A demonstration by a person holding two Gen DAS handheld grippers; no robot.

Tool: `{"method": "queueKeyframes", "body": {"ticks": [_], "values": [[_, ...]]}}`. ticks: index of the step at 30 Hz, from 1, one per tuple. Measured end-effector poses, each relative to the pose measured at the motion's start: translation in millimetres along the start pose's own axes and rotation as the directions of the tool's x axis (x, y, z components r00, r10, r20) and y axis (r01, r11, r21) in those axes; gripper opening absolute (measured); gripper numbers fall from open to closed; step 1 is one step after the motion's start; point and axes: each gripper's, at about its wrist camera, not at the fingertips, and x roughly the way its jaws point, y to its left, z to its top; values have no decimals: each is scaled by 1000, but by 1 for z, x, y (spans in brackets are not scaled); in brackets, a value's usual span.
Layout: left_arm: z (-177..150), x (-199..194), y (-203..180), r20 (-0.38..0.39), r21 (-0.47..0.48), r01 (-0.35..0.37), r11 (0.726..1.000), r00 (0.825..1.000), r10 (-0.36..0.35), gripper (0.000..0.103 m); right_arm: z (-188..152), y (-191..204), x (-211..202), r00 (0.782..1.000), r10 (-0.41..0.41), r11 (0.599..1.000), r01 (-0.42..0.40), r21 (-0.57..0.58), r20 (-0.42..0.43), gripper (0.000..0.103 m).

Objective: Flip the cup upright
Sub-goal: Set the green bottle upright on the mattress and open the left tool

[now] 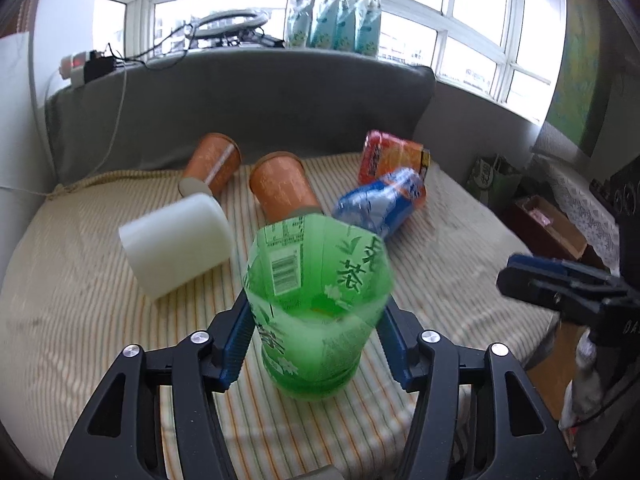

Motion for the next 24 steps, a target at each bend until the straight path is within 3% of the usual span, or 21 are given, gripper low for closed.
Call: {"method": "queueKeyframes", "body": {"ticks": [5,13,24], "values": [[-4,-2,2,-6,-17,4,1000,1000,-4,75,-1,4,-4,1000,-5,1000,5,-9,10,85],[-8,-15,6,17,-26,1,1000,1000,0,78,-3,12,-11,1000,-5,1000,6,-26,27,85],[-24,-49,19,72,-48,-37,998,997,41,78,-9,36,-23,993,-59,993,69,-92,103,85]]}}
